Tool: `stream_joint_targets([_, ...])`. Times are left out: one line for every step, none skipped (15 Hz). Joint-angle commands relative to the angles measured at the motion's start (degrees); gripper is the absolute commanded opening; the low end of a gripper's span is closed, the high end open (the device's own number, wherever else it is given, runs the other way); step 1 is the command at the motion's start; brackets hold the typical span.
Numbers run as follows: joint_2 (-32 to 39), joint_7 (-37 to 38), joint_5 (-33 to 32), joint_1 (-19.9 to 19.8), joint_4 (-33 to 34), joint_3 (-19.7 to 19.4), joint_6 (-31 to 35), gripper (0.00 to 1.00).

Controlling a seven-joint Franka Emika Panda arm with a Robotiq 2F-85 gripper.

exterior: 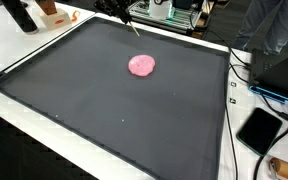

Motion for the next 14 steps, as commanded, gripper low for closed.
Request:
stream_joint_targets([1.51, -3.21, 1.75, -1.80, 0.41, -0.41, -3.02, 0.03])
stream_joint_targets([1.79, -3.66, 1.69, -2.16, 0.39, -0.53, -3.53, 0.03])
stream_joint_targets([2.06, -3.98, 1.60, -2.52, 0.31, -0.64, -3.85, 0.03])
stream_joint_targets([2.33, -4.29, 1.49, -2.85, 0.28, -0.74, -4.13, 0.03])
stream_joint_targets([2.63, -4.55, 1.44, -3.16, 0.26, -0.84, -4.25, 0.03])
stream_joint_targets([3.05, -4.84, 1.45, -3.48, 0.30, -0.96, -4.61, 0.03])
stream_joint_targets([3.41, -5.22, 1.47, -3.80, 0.28, -1.04, -4.97, 0.03])
stream_joint_targets([3.76, -5.49, 1.43, -4.12, 0.22, -1.15, -5.29, 0.03])
stream_joint_targets([4.06, -5.61, 1.39, -4.41, 0.20, -1.23, -5.60, 0.03])
stream_joint_targets([4.41, -5.85, 1.38, -4.64, 0.18, -1.30, -5.77, 0.03])
stream_joint_targets([4.74, -6.06, 1.38, -4.85, 0.19, -1.37, -5.84, 0.03])
stream_joint_targets([5.14, -6.11, 1.38, -5.07, 0.22, -1.38, -5.76, 0.03])
stream_joint_targets([5.49, -6.15, 1.41, -5.26, 0.25, -1.38, -5.71, 0.03])
stream_joint_targets([5.80, -6.05, 1.32, -5.40, 0.26, -1.40, -5.60, 0.03])
